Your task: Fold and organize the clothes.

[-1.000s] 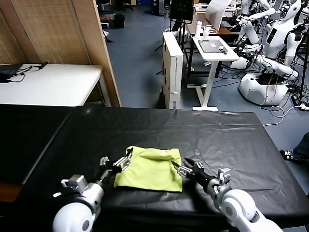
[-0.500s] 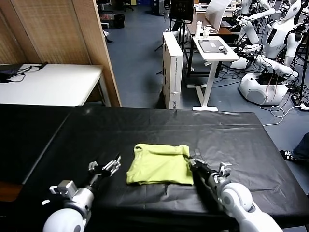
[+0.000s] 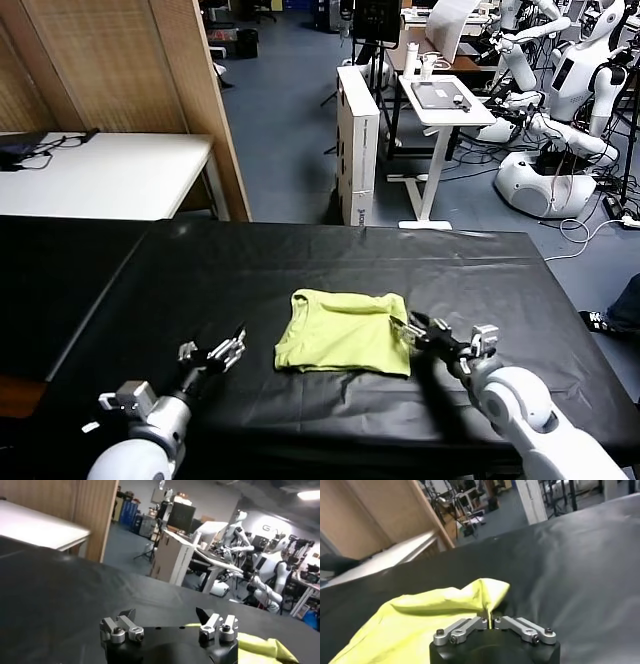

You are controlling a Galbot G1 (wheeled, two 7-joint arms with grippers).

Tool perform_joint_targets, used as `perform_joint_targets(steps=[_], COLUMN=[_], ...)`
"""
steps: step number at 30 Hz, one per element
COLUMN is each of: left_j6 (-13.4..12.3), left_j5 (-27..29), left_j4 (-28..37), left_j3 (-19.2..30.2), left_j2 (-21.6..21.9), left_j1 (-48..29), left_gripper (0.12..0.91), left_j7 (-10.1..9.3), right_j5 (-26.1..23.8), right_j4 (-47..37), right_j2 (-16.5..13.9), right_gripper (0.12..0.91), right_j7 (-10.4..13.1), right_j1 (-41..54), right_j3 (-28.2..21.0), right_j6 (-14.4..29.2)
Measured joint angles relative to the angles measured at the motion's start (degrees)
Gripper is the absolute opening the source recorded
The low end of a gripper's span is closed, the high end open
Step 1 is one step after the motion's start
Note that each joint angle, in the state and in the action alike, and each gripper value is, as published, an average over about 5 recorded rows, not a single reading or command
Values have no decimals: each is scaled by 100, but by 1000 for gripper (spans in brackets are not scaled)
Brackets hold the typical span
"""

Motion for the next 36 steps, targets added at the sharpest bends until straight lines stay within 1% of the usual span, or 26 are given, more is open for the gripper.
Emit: perform_joint_targets(steps=[1, 4, 5, 7, 8, 11, 14, 19, 23, 25, 32, 36], left_j6=[0, 0, 0, -1, -2, -7, -17, -59, -88, -100, -170, -186], left_j5=[9, 35, 44, 65, 79, 131, 178, 220, 212, 199, 194, 199], left_j4=[7, 35, 45, 65, 73, 84, 82, 67, 42, 29, 13, 7], left_j3=[0, -11, -17, -30, -33, -35, -37, -75, -144, -182, -236, -245], left_j2=[-6, -23, -28, -36, -41, -56, -84, -139, -146, -144, -167, -189], left_j1=[3, 3, 4, 14, 22, 54, 91, 171, 236, 267, 392, 420], left_gripper=[907, 907, 907, 907, 907, 907, 907, 907, 907, 907, 907, 907], left_j7=[1, 0, -1, -3, -4, -6, -9, -4, 11, 18, 49, 52], right_j5=[-84, -324, -411, -615, -741, -1188, -1692, -2537, -3214, -3500, -4416, -4712], right_j4=[80, 360, 456, 603, 646, 645, 477, -45, -507, -705, -1245, -1431], right_j2=[-75, -322, -394, -488, -504, -456, -333, -96, 116, 212, 531, 645], right_gripper=[619, 791, 834, 887, 897, 906, 907, 907, 907, 907, 907, 907], right_j7=[-16, -42, -40, -30, -26, -54, -111, -178, -176, -126, 206, 418], right_j1=[-22, -61, -61, -28, 5, 156, 376, 792, 1017, 1080, 1242, 1314], right_j3=[13, 46, 52, 44, 21, -107, -313, -778, -1100, -1186, -1228, -1155], right_j6=[-3, 112, 189, 372, 466, 707, 879, 1073, 1192, 1263, 1495, 1685])
